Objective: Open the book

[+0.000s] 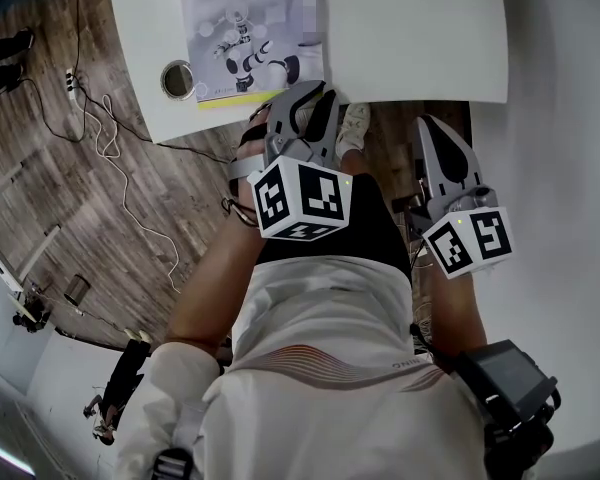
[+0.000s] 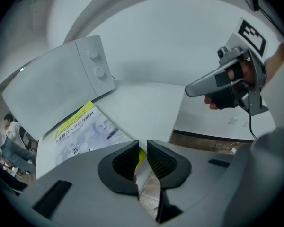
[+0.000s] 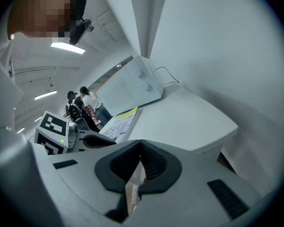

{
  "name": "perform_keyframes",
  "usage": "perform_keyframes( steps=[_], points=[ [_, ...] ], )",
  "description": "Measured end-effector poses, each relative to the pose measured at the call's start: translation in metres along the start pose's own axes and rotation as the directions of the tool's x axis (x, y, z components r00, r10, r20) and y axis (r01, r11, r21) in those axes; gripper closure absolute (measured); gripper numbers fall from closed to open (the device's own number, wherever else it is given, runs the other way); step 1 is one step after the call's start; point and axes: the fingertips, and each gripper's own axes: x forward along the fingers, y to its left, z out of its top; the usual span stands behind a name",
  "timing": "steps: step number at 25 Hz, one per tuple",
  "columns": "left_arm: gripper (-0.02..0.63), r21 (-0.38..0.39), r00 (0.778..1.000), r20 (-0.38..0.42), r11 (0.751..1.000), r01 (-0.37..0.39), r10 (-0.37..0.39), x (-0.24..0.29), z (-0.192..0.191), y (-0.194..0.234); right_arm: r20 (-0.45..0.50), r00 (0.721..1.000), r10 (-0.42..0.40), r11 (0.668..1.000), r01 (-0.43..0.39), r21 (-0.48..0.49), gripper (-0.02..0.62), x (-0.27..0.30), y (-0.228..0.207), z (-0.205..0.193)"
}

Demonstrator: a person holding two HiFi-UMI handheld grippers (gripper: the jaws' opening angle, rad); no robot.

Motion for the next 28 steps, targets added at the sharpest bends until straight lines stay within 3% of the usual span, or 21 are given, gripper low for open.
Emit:
perform_keyframes(
  steps=[6, 15, 18, 23, 28],
  points=[
    [0.592, -0.096, 0.998, 0.034, 0.994, 0.049, -0.046, -0.002, 0.002, 0.0, -0.009, 1.0, 0.01, 1.0, -0.01, 0.003, 0.592, 0.004, 0.003, -0.002],
    [0.598, -0.221, 0.991, 0.111, 0.97, 0.1, -0.077, -0.013, 0.008, 0.007, -0.02, 1.0, 0.014, 1.0, -0.014, 0.004, 0.592, 0.005, 0.003, -0.001],
    [0.598, -0.263, 0.982, 0.169, 0.957, 0.123, -0.08, -0.025, 0.018, 0.015, -0.025, 0.999, 0.022, 1.0, -0.022, 0.001, 0.592, 0.004, 0.007, -0.001],
    [0.598, -0.382, 0.96, 0.279, 0.915, 0.132, -0.022, -0.061, 0.031, 0.048, -0.022, 0.999, 0.041, 0.999, -0.041, -0.017, 0.592, 0.006, 0.019, 0.006],
    [0.598, -0.509, 0.945, 0.317, 0.856, 0.093, 0.086, -0.101, 0.023, 0.091, -0.023, 0.997, 0.075, 0.996, -0.076, -0.044, 0.592, 0.009, 0.044, 0.016]
  ],
)
